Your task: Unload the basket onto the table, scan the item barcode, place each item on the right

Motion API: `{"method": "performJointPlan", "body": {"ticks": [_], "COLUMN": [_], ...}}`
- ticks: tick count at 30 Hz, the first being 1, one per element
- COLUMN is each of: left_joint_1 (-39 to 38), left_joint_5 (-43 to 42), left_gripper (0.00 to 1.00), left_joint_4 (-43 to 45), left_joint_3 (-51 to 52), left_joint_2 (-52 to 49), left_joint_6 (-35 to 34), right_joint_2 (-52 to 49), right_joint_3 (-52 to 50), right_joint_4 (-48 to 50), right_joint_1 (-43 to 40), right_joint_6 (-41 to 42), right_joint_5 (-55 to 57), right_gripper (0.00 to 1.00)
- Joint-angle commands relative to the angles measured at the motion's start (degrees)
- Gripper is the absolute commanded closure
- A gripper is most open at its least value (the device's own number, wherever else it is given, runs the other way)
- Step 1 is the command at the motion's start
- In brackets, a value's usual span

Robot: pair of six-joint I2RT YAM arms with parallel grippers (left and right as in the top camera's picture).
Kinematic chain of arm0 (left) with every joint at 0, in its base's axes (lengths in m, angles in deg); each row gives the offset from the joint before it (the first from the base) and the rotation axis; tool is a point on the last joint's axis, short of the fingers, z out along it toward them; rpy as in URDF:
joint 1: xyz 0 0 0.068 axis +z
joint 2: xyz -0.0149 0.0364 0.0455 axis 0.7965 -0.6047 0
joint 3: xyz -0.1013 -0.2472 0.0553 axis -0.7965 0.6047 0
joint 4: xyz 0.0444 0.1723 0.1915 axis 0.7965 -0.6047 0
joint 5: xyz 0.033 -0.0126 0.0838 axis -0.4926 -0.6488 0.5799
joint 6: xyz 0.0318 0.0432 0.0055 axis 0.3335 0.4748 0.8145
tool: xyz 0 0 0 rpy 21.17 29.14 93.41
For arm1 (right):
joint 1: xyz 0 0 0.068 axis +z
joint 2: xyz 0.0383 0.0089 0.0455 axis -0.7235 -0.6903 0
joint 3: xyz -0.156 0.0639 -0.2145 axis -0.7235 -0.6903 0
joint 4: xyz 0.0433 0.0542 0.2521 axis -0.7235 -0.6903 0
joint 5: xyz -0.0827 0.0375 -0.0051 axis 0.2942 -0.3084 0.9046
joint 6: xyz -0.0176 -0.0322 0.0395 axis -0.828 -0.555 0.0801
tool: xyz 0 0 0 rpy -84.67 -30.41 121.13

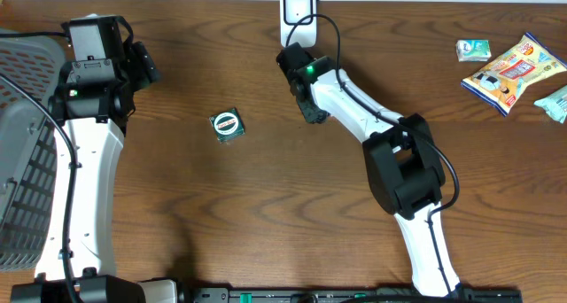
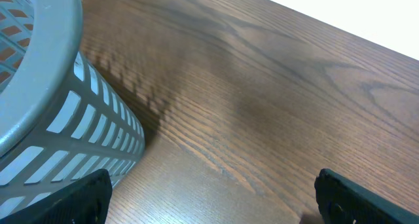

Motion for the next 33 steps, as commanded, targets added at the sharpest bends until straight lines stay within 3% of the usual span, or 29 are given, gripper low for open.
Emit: {"method": "performJointPlan", "body": {"ticks": [1, 6, 10, 15, 19, 22, 26, 30, 33], "left_joint_1": [0.2, 0.2, 0.2, 0.2, 0.2, 0.2, 0.2, 0.2, 0.2], "left_joint_5": [0.5, 0.5, 0.5, 0.5, 0.5, 0.5, 0.5, 0.5, 0.5], "left_gripper": [0.03, 0.02, 0.02, 0.02, 0.02, 0.02, 0.02, 0.03, 0.02], "left_joint_4": [-0.2, -0.2, -0.2, -0.2, -0.2, -0.2, -0.2, -0.2, -0.2], "left_joint_3": [-0.5, -0.5, -0.5, -0.5, -0.5, -0.5, -0.5, -0.5, -0.5], "left_joint_2": [-0.4, -0.4, -0.4, -0.4, -0.4, -0.4, -0.4, -0.4, -0.4], "left_joint_6": [0.7, 0.7, 0.7, 0.7, 0.7, 0.7, 0.7, 0.7, 0.7], "right_joint_2": [-0.7, -0.7, -0.7, -0.8, -0.8, -0.8, -0.8, -0.7, -0.7], "right_joint_3": [3.9, 12.6, 16.4, 13.8, 7.1, 0.9, -3.6, -2.0, 1.7], "right_joint_4": [-1.8, -6.4, -8.2, -8.4, -7.0, -4.2, -1.9, -2.6, -5.4], "right_joint_1": [-1.2, -4.8, -10.0, -17.8, -22.6, -25.6, -29.4, -33.6, -35.3], "right_joint_6": [-1.1, -4.4, -8.3, -10.6, -10.6, -10.5, -5.8, -2.8, -1.9], "right_joint_5": [-10.9, -27.9, -49.5, -72.0, -83.6, -85.1, -79.2, -71.4, -67.4], "right_gripper": [0.99, 0.99, 0.99, 0.99, 0.99, 0.99, 0.99, 0.74, 0.70]}}
